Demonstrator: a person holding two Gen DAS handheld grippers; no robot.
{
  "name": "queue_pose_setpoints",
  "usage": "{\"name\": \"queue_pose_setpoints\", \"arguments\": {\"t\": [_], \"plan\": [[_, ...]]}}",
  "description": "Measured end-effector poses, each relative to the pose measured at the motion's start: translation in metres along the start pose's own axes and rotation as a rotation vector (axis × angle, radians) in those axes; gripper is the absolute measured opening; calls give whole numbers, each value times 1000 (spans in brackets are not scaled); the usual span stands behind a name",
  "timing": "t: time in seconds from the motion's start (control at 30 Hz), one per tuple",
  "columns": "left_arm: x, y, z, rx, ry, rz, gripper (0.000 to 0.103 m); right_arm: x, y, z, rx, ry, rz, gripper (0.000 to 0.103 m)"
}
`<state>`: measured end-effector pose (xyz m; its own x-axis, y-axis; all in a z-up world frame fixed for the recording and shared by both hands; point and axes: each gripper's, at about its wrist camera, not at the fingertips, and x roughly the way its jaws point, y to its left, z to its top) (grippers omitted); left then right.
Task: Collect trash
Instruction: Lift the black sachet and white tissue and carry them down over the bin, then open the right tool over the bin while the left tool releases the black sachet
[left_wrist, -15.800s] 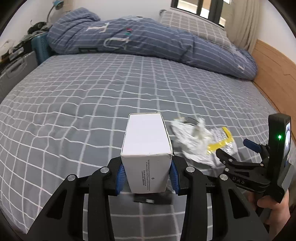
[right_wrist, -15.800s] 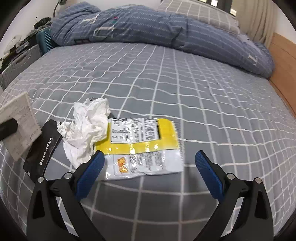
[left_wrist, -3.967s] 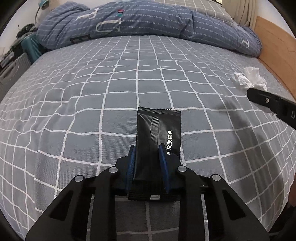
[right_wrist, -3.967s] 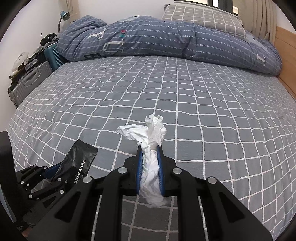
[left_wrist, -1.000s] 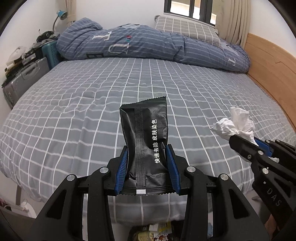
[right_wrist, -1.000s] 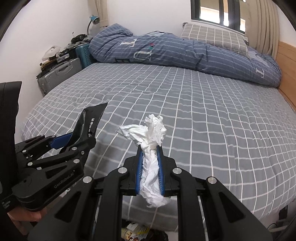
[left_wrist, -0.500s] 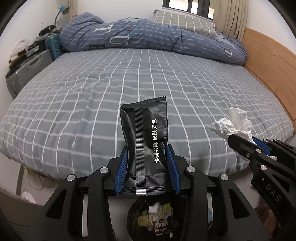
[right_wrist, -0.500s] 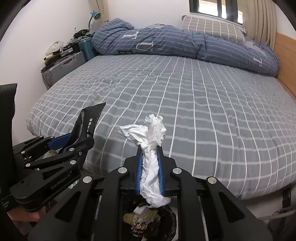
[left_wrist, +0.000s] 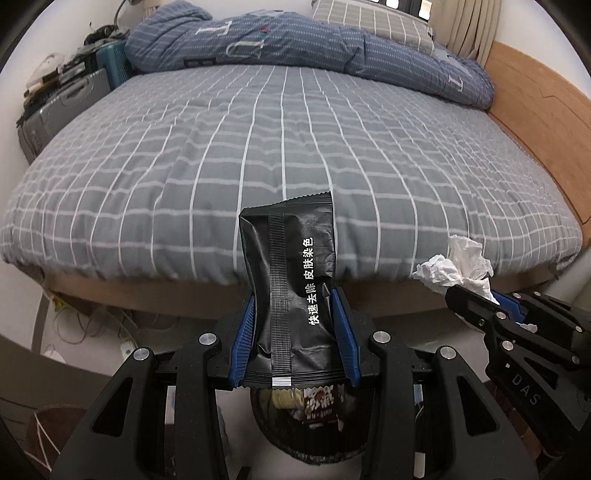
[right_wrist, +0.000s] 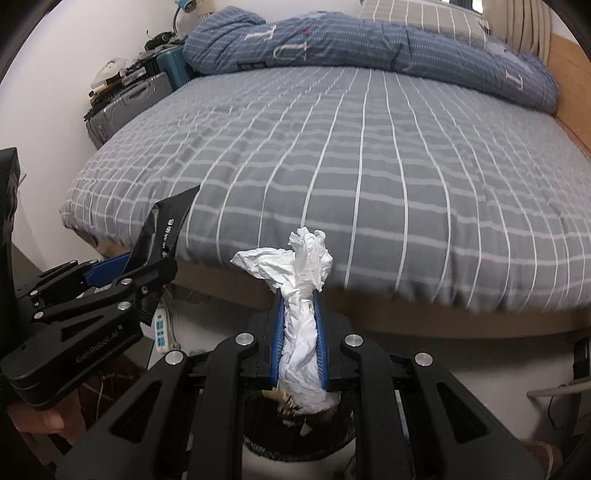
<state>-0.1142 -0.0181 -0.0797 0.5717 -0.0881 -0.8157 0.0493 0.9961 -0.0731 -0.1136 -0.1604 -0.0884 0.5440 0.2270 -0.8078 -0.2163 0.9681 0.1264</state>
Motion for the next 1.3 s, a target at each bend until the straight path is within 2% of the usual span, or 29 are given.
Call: {"name": "queue_pose_setpoints", "arguments": {"t": [0.33, 0.67, 0.77, 0.83, 1.0, 1.2, 1.3], "plan": [[39, 13, -33, -1, 83, 5, 40, 53, 2, -29, -13, 142, -14, 14], [74, 41, -58, -17, 153, 36, 40, 105, 17, -40, -37, 245, -24, 18], [77, 52, -63, -38, 164, 45, 40, 109, 22, -42, -49, 251, -25, 29], [76, 54, -64, -36, 161, 58, 40, 110, 25, -42, -64, 242, -42, 45], [76, 53, -64, -34, 158, 57, 40, 110, 16, -47, -52, 244, -60, 57], [78, 39, -59, -37, 164, 29, 40, 97, -10, -52, -15, 212, -93, 79], [82, 30, -59, -33, 173, 12, 40, 92, -22, -54, -2, 205, -116, 82]]}}
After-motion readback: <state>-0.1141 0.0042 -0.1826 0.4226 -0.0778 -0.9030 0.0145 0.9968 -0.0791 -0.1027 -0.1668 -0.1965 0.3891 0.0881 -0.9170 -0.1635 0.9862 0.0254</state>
